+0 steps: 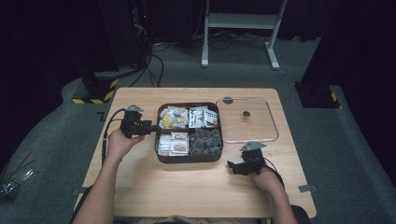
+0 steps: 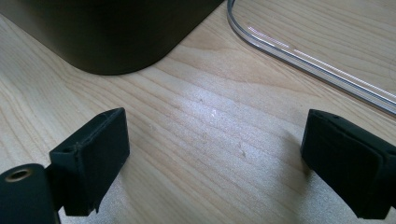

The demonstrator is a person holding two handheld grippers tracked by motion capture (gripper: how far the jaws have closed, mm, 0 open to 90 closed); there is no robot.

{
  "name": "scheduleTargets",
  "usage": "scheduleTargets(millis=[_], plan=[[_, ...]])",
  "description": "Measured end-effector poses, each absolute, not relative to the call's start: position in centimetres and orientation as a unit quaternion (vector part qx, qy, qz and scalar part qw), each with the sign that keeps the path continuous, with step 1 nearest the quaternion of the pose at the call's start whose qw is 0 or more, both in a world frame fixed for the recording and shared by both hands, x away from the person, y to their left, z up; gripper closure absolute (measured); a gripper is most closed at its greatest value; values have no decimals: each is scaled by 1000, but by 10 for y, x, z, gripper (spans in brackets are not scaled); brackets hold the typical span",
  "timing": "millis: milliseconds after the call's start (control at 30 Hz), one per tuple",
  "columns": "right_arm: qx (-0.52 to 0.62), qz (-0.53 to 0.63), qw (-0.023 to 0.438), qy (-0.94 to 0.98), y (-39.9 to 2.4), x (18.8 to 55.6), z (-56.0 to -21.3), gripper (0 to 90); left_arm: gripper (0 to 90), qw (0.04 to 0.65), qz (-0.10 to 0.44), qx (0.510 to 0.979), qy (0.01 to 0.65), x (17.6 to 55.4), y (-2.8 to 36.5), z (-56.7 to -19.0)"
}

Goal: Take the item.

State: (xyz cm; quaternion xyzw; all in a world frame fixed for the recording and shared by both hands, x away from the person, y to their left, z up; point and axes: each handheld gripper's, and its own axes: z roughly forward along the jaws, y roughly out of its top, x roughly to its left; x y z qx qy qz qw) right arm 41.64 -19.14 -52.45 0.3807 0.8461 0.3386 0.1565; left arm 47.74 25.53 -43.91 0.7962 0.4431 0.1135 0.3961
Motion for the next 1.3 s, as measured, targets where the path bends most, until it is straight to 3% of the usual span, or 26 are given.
scheduleTargets(millis=[1100, 1300], plan=[[384, 338, 160, 844, -193, 413, -525, 79, 490, 346, 78, 867, 351, 489, 188, -472], [386, 338, 160, 843, -193, 412, -525, 79, 534, 336, 74, 873, 346, 496, 186, -474]])
